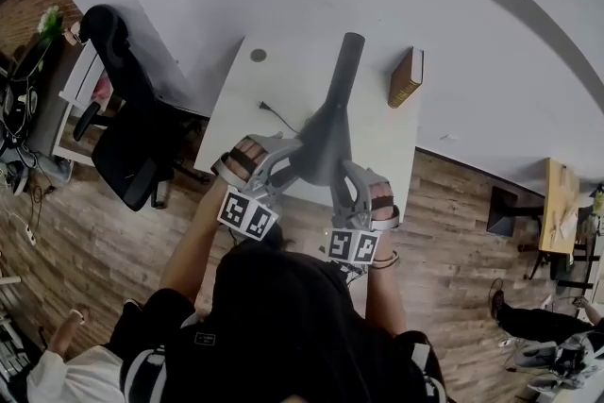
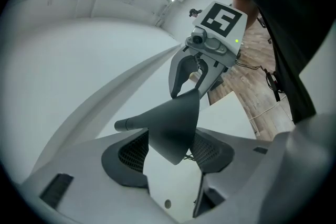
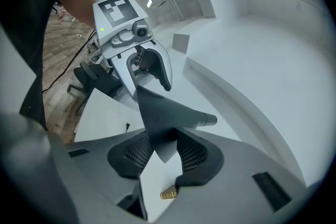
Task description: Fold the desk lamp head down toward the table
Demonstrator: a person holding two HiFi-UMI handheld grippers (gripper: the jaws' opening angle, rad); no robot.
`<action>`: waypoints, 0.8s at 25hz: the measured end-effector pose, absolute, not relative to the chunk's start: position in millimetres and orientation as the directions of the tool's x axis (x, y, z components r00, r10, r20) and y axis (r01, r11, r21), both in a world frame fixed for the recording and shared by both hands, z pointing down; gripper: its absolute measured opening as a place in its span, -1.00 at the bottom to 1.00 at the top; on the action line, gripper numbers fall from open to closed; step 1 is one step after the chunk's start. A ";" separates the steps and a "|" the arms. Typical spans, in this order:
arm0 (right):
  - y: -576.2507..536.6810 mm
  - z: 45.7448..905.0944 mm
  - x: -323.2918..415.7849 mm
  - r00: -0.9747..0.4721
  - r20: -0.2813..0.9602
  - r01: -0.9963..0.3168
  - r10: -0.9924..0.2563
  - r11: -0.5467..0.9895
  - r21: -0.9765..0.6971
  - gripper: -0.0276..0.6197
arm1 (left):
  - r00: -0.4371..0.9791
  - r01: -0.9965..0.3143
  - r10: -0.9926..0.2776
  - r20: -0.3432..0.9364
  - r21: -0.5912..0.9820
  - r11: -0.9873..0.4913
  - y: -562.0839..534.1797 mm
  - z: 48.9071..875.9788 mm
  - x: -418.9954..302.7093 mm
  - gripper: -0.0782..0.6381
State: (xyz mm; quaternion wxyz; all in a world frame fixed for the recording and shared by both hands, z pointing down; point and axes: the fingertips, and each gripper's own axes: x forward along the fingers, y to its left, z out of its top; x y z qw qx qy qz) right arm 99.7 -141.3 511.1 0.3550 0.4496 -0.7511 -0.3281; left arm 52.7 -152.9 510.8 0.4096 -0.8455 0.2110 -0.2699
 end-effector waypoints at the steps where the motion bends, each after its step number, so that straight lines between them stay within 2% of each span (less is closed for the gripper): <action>1: -141.3 511.1 99.8 -0.344 0.239 -0.442 -0.908 0.381 0.812 -0.47 | 0.765 -0.115 -0.575 0.292 -0.815 -0.568 -152.5 512.0 55.1 -0.08; 4: -141.4 512.0 99.9 -0.345 0.241 -0.441 -0.907 0.384 0.811 -0.47 | 0.763 -0.086 -0.569 0.305 -0.826 -0.557 -151.2 516.0 60.0 -0.23; 10: -142.7 513.8 102.4 -0.344 0.244 -0.437 -0.907 0.385 0.813 -0.46 | 0.768 -0.105 -0.569 0.293 -0.819 -0.564 -152.3 517.9 62.4 -0.24; 20: -152.3 542.1 104.7 -0.326 0.244 -0.378 -0.913 0.363 0.851 -0.39 | 0.741 -0.105 -0.627 0.240 -0.881 -0.461 -163.0 543.7 64.0 -0.23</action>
